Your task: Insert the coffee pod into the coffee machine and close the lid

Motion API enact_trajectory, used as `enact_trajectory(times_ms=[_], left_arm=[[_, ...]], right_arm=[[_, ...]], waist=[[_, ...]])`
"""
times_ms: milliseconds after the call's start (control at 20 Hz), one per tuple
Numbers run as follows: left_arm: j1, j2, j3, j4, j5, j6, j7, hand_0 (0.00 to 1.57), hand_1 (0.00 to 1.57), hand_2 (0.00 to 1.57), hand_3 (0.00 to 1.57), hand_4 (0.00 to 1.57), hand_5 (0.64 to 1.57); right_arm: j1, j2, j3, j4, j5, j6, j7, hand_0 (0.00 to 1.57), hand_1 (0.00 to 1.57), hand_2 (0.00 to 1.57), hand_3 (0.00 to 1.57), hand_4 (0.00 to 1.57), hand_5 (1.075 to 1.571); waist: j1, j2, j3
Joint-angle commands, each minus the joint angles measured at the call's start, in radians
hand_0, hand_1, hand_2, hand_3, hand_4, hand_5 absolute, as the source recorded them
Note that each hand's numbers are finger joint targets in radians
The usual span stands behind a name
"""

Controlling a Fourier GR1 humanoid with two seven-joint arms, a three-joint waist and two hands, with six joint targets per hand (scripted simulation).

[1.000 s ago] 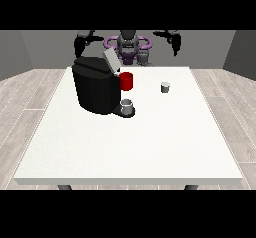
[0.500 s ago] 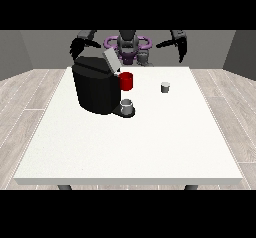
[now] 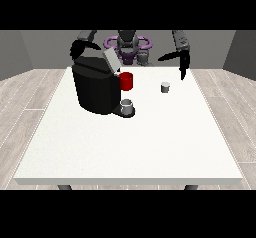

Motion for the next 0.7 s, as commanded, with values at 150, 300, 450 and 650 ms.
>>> enact_trajectory(times_ms=[150, 300, 450, 650], left_arm=[[-0.087, -0.012, -0.018, 0.170, -0.085, 0.032, -0.033, 0.00, 0.00, 0.00, 0.00, 0.00, 1.571], [-0.083, -0.002, -0.038, 0.229, -0.126, 0.017, -0.059, 0.00, 0.00, 0.00, 0.00, 0.00, 1.571], [-0.132, -0.023, -0.074, 0.259, -0.178, 0.047, -0.020, 0.00, 0.00, 0.00, 0.00, 0.00, 1.571], [-0.172, -0.011, -0.090, 0.284, -0.224, 0.041, -0.051, 0.00, 0.00, 0.46, 0.00, 0.00, 1.571]], right_arm=[[-0.024, 0.002, 0.016, 0.069, 0.024, -0.017, -0.015, 0.00, 0.00, 0.00, 0.00, 0.33, 1.571], [-0.055, 0.019, 0.002, 0.072, 0.022, -0.064, 0.028, 0.00, 0.00, 0.00, 0.00, 0.36, 1.571], [-0.040, 0.018, 0.086, 0.086, 0.012, -0.126, 0.036, 0.00, 0.00, 0.00, 0.00, 0.37, 1.571], [-0.116, -0.014, -0.029, 0.183, 0.015, -0.071, 0.029, 0.00, 0.00, 0.00, 0.00, 0.41, 1.571]], waist=[[0.009, 0.033, 0.0001], [0.023, 0.030, 0.0000], [0.012, 0.022, 0.0001], [0.041, 0.044, 0.0002]])
